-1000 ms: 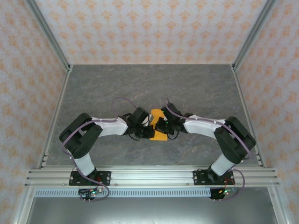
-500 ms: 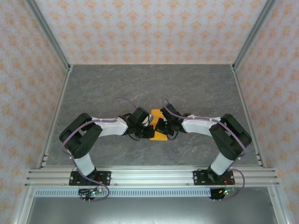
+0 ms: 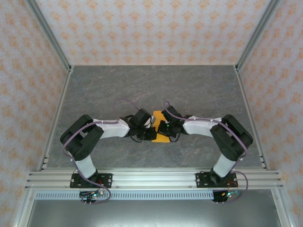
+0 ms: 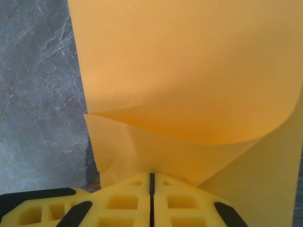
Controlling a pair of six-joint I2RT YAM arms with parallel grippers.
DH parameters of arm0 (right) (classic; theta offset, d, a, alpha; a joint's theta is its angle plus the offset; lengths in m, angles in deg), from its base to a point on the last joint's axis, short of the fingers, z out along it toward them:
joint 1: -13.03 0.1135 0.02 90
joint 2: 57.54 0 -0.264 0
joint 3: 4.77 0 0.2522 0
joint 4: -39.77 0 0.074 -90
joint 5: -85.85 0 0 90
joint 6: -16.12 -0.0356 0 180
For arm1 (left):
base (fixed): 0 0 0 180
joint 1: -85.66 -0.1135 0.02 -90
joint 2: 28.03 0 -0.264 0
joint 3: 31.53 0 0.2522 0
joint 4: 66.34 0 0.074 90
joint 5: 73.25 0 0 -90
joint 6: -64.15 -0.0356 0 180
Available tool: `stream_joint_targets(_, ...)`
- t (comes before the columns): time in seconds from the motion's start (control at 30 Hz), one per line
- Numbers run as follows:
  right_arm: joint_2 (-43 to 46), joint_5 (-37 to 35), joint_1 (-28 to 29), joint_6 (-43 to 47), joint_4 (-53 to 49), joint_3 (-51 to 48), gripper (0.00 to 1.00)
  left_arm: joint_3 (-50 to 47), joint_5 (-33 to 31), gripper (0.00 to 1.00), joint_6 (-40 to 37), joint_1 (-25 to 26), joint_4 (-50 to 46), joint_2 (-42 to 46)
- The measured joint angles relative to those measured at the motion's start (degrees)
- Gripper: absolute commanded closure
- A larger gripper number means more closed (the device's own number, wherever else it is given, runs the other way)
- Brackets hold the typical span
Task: Fold a paper plane with a square sheet of paper (fold left side to right side)
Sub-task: Fold the triangle a second time at the center of the table.
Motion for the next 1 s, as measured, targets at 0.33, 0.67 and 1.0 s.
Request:
stream_joint_targets(0.33,0.3,0.6,-3.2,3.5,-1.4,0.1,0.91,0.0,-0.3,0.93,0.0,0.0,1.2,-0.4)
stream_joint_targets(0.67,0.9,-0.4,-6.7,6.3,-3.2,0.1,0.90,-0.2,-0.3,0.93,0.0,0.0,1.6,-0.4)
stream_joint_targets(1.0,1.2,0.4,-11.9,9.8,-4.3,0.3,0.90,-0.5,-0.3,0.93,0.0,0.0,2.5,-0.4)
